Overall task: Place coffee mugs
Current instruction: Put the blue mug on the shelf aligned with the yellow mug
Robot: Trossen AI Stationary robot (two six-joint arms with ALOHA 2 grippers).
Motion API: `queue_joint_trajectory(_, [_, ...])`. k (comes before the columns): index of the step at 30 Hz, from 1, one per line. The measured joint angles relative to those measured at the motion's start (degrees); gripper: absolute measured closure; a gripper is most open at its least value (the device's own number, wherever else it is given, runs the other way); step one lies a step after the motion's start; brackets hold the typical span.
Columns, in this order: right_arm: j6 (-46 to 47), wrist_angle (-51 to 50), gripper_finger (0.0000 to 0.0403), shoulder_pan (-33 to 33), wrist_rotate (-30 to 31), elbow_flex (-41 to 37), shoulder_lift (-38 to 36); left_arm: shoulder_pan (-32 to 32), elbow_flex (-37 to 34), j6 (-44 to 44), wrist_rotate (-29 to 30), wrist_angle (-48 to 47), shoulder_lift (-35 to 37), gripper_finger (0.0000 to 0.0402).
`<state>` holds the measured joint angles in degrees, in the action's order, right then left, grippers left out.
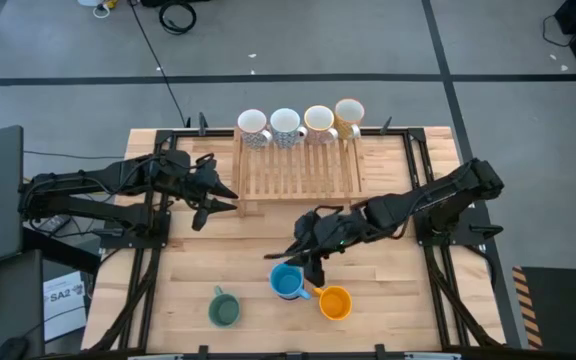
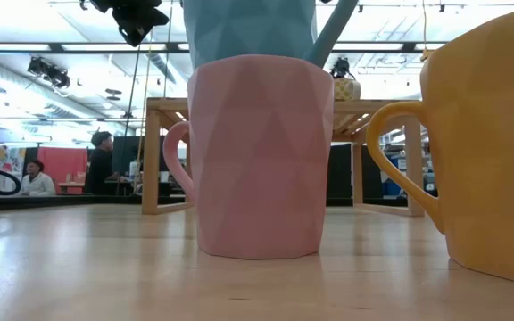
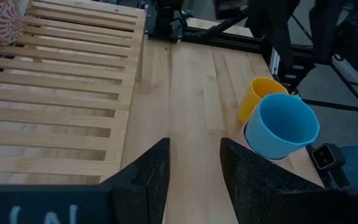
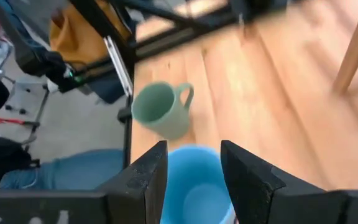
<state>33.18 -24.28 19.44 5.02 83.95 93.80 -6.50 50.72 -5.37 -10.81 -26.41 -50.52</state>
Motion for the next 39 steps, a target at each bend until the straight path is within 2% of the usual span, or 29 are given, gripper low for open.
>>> queue_joint_trajectory(6, [7.2, -6.9, 0.0247, 1.2, 0.0, 5.9, 5.0, 0.0, 0.0, 0.0, 0.0, -0.1, 0.0, 0.0255])
queue_joint_trajectory(14, [14.0, -17.8, 0.0247, 1.2, -0.1, 9.6, 9.0, 0.0, 0.0, 0.0, 0.0, 0.0, 0.0, 0.0255])
queue_joint_trajectory(29, [15.4, -19.4, 0.0247, 1.2, -0.5, 9.7, 9.4, 0.0, 0.0, 0.0, 0.0, 0.0, 0.0, 0.0255])
queue_joint_trajectory(39, [15.3, -19.5, 0.0247, 1.2, -2.1, 9.6, 12.5, 0.0, 0.0, 0.1, 0.0, -0.2, 0.0, 0.0255])
